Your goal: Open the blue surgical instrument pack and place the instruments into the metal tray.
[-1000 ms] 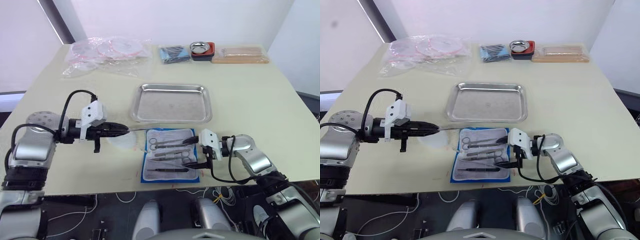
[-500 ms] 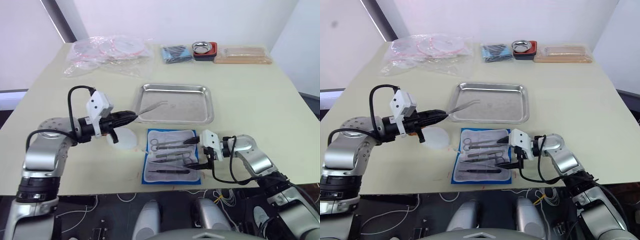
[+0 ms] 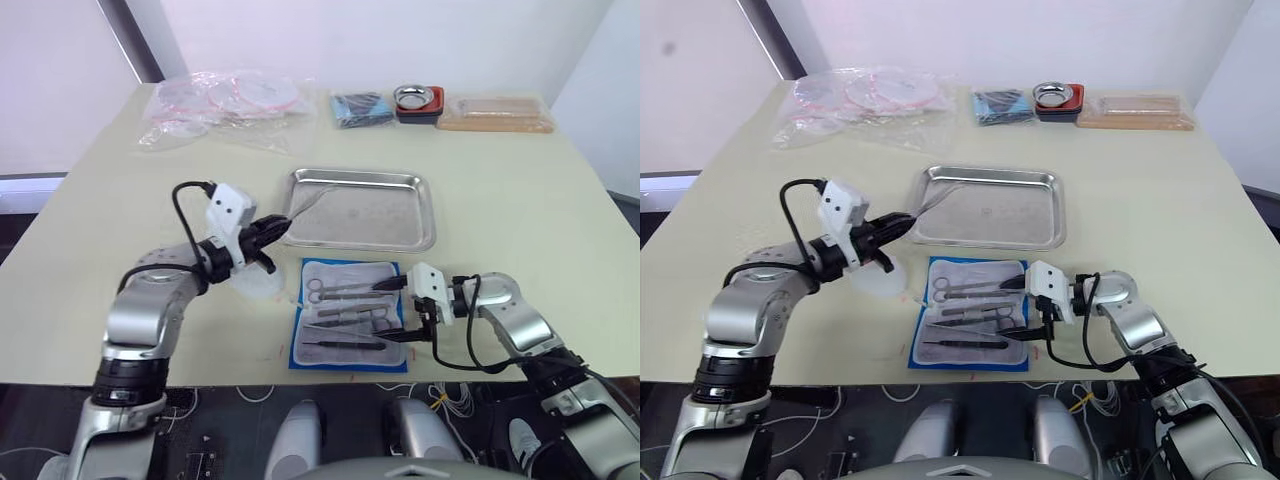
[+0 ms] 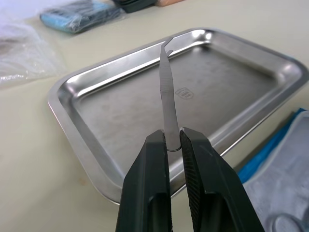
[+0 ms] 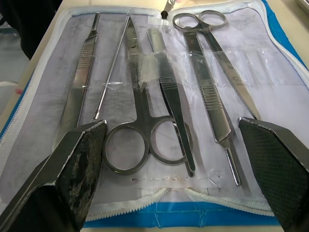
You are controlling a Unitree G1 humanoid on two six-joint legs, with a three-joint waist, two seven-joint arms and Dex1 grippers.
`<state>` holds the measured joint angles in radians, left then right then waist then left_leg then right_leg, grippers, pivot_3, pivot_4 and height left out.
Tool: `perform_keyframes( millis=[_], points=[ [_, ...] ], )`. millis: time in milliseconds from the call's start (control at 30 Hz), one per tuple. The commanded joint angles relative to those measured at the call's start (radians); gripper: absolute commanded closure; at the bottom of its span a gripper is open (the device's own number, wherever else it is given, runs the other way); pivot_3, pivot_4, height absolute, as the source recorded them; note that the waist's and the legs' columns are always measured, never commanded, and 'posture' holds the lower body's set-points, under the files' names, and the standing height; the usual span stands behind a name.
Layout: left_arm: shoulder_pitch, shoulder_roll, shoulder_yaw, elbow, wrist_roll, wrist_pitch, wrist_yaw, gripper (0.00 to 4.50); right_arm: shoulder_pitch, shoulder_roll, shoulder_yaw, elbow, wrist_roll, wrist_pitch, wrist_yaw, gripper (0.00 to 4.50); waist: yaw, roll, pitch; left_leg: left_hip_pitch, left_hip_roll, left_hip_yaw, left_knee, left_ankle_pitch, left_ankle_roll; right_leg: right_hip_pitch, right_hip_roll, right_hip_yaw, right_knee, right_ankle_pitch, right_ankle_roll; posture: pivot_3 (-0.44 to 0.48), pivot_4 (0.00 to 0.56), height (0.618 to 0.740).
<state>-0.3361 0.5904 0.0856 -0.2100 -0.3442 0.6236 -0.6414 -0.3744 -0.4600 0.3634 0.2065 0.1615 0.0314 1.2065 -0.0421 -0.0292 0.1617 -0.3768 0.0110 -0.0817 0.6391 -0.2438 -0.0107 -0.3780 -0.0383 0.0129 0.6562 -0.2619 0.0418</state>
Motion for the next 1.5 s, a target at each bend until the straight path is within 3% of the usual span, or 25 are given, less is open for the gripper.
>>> perform_keyframes(
  millis=[33, 500, 1000, 1300, 1500],
  points=[
    [-0.032, -0.029, -0.011, -0.035, 0.027, 0.014, 0.071, 4.40, 0.073, -0.029, 0.052, 0.098, -0.064, 0.036, 0.011, 0.00, 0.001, 0.000, -0.001, 0.000, -0.001, -0.002, 0.000, 0.000, 0.000, 0.000, -0.001, -0.001, 0.000, 0.000, 0.000, 0.000, 0.150, 0.740],
    [-0.109, -0.175, -0.091, 0.045, 0.161, 0.062, 0.296, 4.40, 0.098, -0.020, -0.002, 0.067, -0.049, -0.035, -0.010, 0.00, 0.005, 0.001, -0.001, -0.003, -0.009, -0.012, -0.003, 0.000, 0.000, 0.003, -0.010, -0.013, 0.001, -0.006, 0.002, 0.000, 0.150, 0.740],
    [-0.147, -0.231, -0.107, 0.116, 0.219, 0.065, 0.348, 4.40, 0.114, -0.028, -0.032, 0.035, -0.017, -0.029, -0.003, 0.00, 0.010, 0.002, 0.000, -0.004, -0.013, -0.012, -0.003, 0.000, -0.001, 0.003, -0.013, -0.014, 0.002, -0.007, 0.001, 0.000, 0.150, 0.740],
    [-0.164, -0.322, -0.082, 0.089, 0.227, 0.191, 0.458, 4.40, 0.139, -0.039, -0.033, 0.000, -0.022, 0.011, -0.020, 0.00, 0.008, 0.001, -0.001, -0.003, -0.028, -0.018, -0.003, 0.000, 0.000, 0.003, -0.031, -0.013, 0.010, -0.017, 0.009, 0.000, 0.150, 0.740],
    [-0.163, -0.372, -0.084, 0.073, 0.251, 0.226, 0.529, 4.40, 0.142, -0.033, -0.034, -0.009, -0.014, 0.027, -0.033, 0.00, 0.009, 0.000, -0.001, -0.004, -0.031, -0.021, -0.004, 0.000, 0.000, 0.003, -0.030, -0.015, 0.009, -0.016, 0.010, 0.000, 0.150, 0.740]
  ],
)
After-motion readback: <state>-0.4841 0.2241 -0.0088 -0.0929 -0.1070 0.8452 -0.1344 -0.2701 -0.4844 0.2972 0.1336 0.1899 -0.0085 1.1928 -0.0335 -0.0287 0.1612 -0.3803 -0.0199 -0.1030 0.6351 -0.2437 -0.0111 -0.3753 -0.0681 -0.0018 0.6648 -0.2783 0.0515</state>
